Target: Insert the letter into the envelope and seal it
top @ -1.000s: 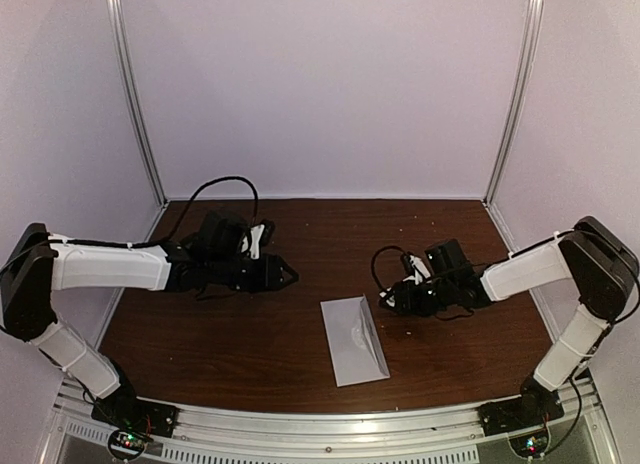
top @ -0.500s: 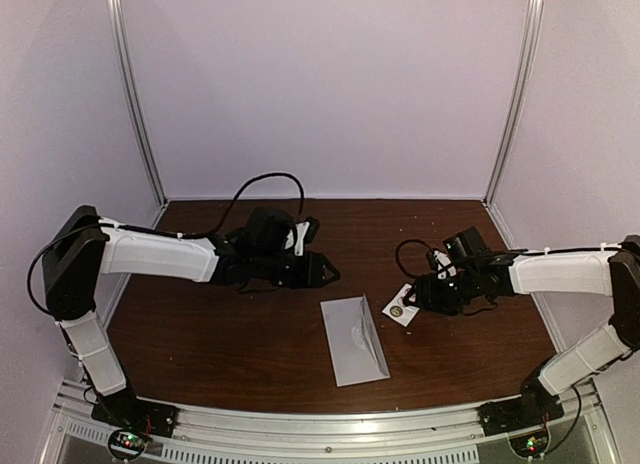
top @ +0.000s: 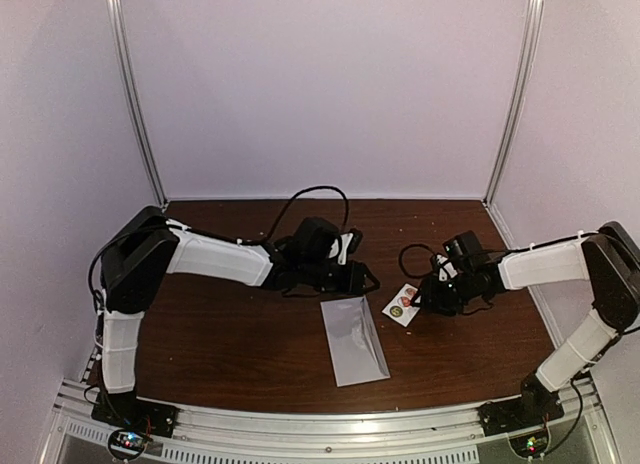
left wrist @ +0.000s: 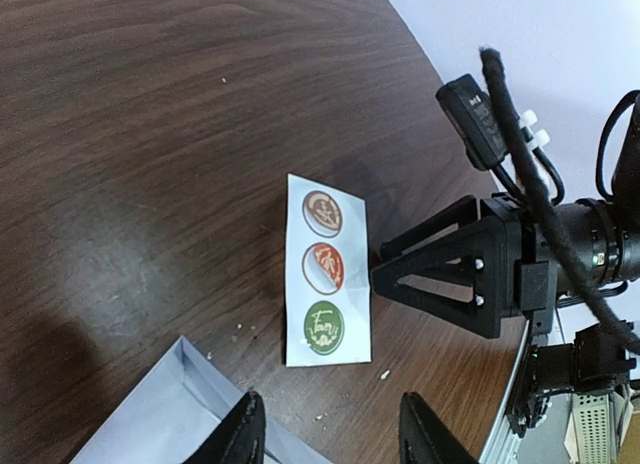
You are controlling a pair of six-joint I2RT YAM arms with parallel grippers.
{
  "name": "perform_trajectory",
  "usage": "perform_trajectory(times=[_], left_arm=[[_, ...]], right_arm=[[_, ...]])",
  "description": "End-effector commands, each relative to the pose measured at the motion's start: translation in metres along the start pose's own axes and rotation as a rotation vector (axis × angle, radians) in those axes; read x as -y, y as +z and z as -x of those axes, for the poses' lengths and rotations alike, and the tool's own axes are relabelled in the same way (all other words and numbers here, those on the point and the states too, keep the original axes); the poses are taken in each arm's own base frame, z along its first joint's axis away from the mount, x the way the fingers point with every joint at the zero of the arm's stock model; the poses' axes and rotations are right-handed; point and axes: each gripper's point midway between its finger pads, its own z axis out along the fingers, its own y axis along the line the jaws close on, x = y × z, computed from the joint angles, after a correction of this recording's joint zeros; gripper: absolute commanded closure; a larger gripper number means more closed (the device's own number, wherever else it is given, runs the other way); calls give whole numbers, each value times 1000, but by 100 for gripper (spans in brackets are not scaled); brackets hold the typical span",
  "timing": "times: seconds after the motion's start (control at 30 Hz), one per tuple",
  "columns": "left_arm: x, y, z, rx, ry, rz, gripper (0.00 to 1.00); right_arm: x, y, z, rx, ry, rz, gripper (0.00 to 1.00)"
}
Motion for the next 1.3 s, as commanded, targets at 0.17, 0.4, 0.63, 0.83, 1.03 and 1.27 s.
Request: perform_trajectory(times=[0.17,0.4,0.63,0.83,1.03,1.27], left_arm=[[18,33,-1,-14,8,-98,54],[16,30,-3,-11,6,-84,57],[25,-17,23,117,34,-15,57],[6,-46,14,138,1,68,57],[-11,-60,-5,133,-52,87,57],[-14,-69,-11,140,-63,91,57]], right_arm=[[-2,20,3,-13,-34,43,58],[-4,15,14,-6,-99,4,60],[-15,-10,27,54,-190,-94,57],[-25,-8,27,56,-239,-165,57],[-39,3,27,47,-302,-211,61],[-45,14,29,38,-349,-272,65]])
